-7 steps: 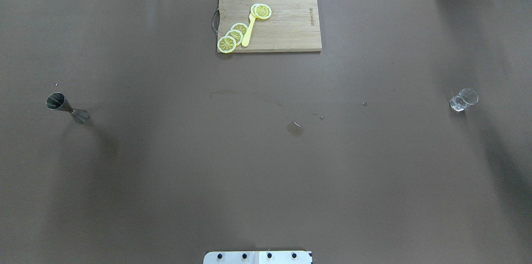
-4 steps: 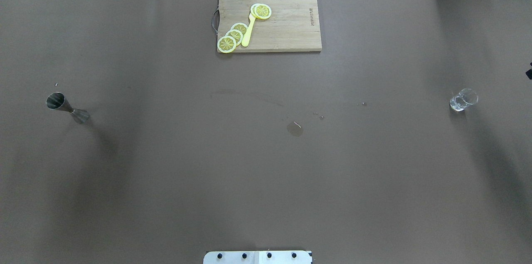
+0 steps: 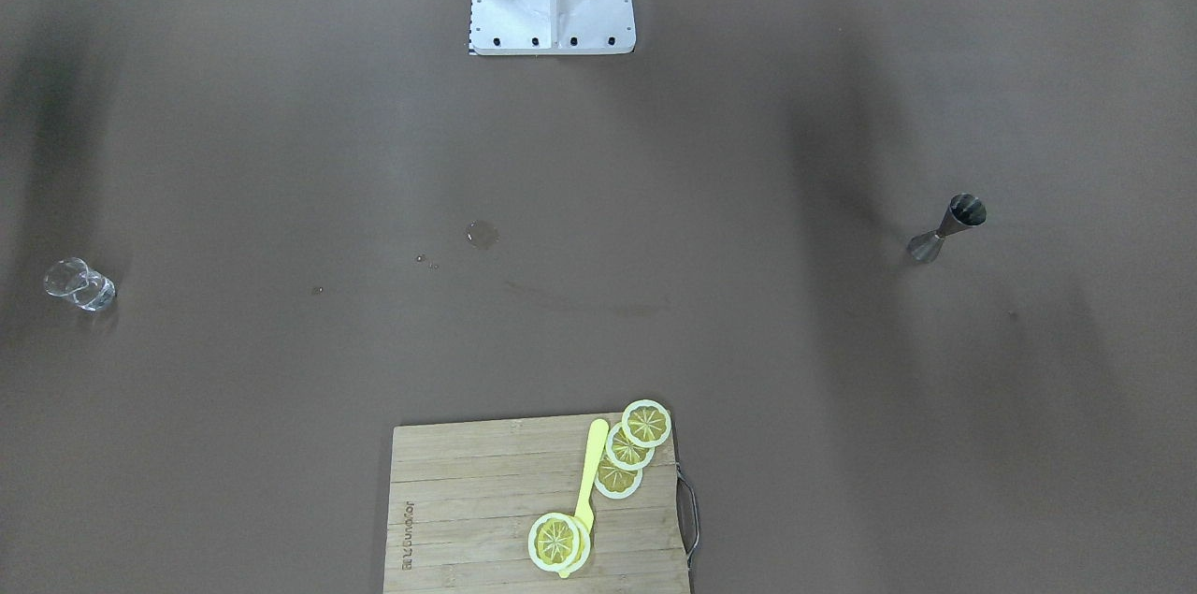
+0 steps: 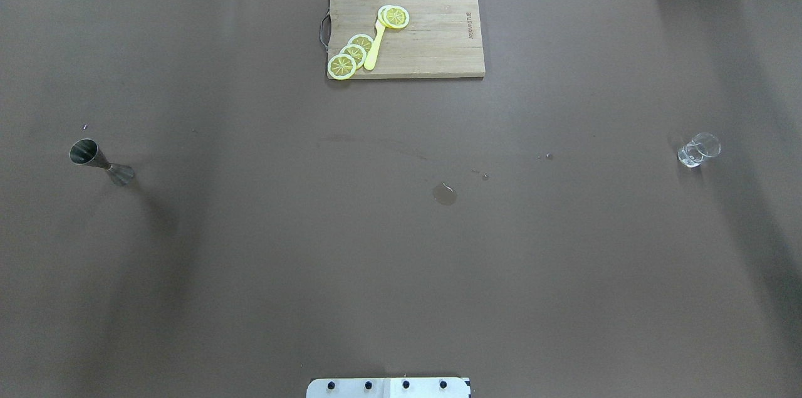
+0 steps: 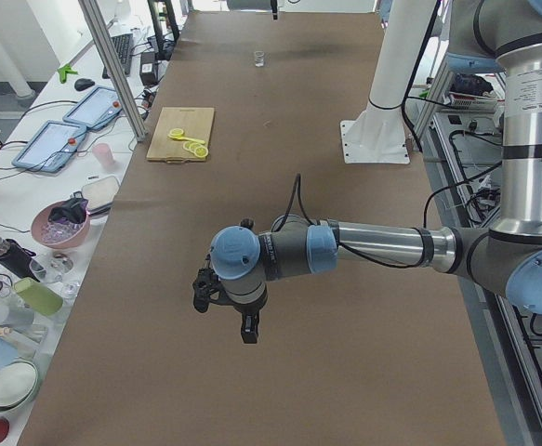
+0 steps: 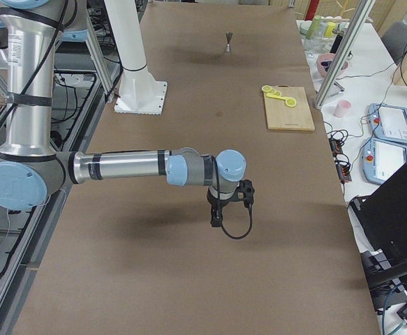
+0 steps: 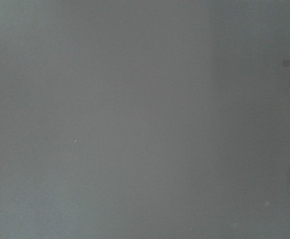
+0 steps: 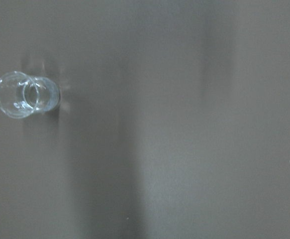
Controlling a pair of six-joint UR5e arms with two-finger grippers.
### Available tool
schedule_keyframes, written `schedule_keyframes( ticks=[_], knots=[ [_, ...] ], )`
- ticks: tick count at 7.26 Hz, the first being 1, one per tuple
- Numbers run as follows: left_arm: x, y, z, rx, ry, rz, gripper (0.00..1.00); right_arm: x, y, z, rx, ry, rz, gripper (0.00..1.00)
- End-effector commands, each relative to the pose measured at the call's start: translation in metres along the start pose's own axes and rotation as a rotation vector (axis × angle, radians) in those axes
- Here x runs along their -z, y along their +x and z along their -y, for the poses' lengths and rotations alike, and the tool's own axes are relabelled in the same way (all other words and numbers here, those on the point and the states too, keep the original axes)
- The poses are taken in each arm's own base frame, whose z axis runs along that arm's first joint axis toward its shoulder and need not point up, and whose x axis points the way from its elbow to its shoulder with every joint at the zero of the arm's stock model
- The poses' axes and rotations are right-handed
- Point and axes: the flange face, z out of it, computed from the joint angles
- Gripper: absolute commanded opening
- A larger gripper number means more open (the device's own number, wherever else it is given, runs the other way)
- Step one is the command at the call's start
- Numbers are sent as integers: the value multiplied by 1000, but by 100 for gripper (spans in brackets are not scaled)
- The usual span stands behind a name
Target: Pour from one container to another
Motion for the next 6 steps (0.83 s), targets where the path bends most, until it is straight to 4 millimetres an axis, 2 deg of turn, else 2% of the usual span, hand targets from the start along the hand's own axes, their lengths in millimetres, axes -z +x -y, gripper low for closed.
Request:
schedule_keyframes(
  ticks=[1,2,3,4,5,6],
  knots=[
    [6,0,-4,10,-2,51,99,7,14,-25,64,61,-5,100],
    [2,-4,-4,-37,23,56,99,5,17,-23,66,66,-38,100],
    [-4,-9,-11,-66,42,60,99,-14,15,-17,87,23,-79,100],
    [-6,-10,-15,-79,55,62,99,-3,1,7,143,50,-166,100],
    [-7,-10,-15,-85,58,63,99,-8,-6,12,137,36,-165,100],
    [-7,-10,-15,-83,58,60,99,-8,-5,12,134,36,-168,100]
  ],
)
